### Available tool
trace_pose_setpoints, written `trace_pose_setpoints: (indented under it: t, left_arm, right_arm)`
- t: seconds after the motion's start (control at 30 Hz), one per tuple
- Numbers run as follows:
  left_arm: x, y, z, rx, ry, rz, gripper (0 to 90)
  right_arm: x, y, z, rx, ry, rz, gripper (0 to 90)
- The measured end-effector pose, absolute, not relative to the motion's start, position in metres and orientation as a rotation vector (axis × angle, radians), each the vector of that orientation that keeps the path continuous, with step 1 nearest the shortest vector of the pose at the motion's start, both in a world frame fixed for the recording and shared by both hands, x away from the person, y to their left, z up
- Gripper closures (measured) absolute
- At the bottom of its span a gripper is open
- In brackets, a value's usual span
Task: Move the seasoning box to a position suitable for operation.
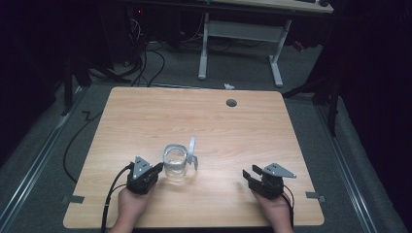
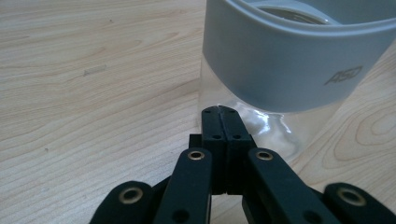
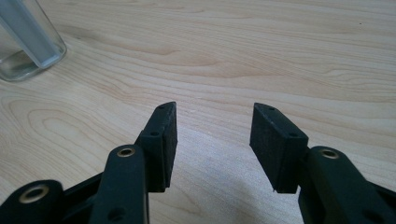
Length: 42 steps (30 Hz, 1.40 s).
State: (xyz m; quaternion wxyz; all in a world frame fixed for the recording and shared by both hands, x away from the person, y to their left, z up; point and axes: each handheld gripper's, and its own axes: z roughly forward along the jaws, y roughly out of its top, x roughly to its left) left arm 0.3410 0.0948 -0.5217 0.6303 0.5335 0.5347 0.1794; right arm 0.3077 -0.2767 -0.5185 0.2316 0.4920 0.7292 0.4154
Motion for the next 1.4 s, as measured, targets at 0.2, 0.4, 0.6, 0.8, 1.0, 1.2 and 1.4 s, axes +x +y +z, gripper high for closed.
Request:
trace_pose_setpoints:
  t: [0.2, 0.4, 0.6, 0.8, 1.0, 1.2, 1.4]
  left_arm:
    - [0.334, 0.090, -0.521, 1.236, 1.212, 0.396, 90.0]
    - [0.322, 0.076, -0.519, 1.257, 1.179, 0.355, 89.9]
    - [0.314, 0.054, -0.518, 1.288, 1.137, 0.310, 89.1]
    - [0.310, 0.039, -0.518, 1.309, 1.106, 0.287, 87.8]
    - [0.324, 0.061, -0.522, 1.256, 1.180, 0.372, 90.0]
    - [0.358, 0.072, -0.524, 1.234, 1.230, 0.417, 90.0]
    - [0.373, 0.061, -0.526, 1.251, 1.222, 0.407, 90.0]
  right_arm:
    - [0.308, -0.278, -0.518, 1.360, 1.996, 1.148, 51.3]
    - [0.308, -0.278, -0.519, 1.370, 1.997, 1.144, 51.5]
    - [0.309, -0.278, -0.520, 1.374, 1.998, 1.143, 51.5]
    - [0.309, -0.280, -0.520, 1.396, 1.976, 1.159, 51.7]
    - [0.309, -0.281, -0.520, 1.389, 1.980, 1.161, 51.8]
    - [0.309, -0.280, -0.521, 1.383, 1.984, 1.159, 51.3]
    - [0.309, -0.280, -0.521, 1.385, 1.987, 1.158, 51.1]
